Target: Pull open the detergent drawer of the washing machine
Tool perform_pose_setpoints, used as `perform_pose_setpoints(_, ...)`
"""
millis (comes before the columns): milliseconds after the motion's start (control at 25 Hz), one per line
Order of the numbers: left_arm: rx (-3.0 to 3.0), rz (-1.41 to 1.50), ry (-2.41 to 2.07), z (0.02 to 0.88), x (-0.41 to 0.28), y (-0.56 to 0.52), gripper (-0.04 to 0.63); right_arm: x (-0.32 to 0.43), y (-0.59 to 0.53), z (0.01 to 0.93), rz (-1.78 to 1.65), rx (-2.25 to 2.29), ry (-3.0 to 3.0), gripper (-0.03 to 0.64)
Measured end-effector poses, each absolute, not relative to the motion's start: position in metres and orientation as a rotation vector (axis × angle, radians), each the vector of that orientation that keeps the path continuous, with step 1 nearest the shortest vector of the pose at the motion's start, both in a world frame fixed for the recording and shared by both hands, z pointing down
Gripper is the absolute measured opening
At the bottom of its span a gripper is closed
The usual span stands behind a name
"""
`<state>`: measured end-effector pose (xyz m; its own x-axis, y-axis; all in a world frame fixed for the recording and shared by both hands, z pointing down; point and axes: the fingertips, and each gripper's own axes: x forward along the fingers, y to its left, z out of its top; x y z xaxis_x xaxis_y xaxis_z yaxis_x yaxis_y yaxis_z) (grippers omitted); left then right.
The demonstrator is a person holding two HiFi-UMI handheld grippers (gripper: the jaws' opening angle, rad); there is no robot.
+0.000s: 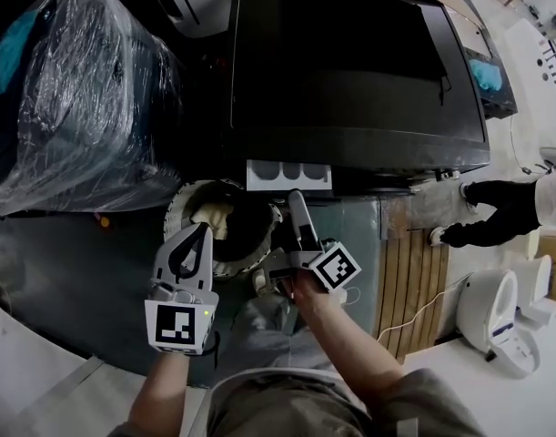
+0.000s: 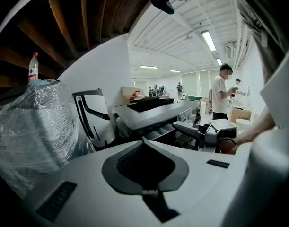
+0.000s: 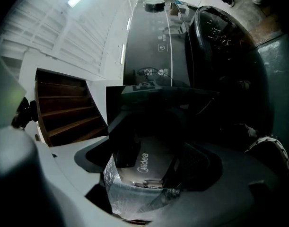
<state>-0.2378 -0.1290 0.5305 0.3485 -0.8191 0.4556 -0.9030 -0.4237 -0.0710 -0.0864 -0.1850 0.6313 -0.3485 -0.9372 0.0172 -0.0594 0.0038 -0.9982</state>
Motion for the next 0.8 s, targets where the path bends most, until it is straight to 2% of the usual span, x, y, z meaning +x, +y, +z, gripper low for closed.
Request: perform_pose_setpoints(800, 2.418, 0.643, -1.565, 0.52, -0.227, -0.077, 0.015, -0.083, -0.11, 0.63, -1.47, -1.057, 1.529, 0.436)
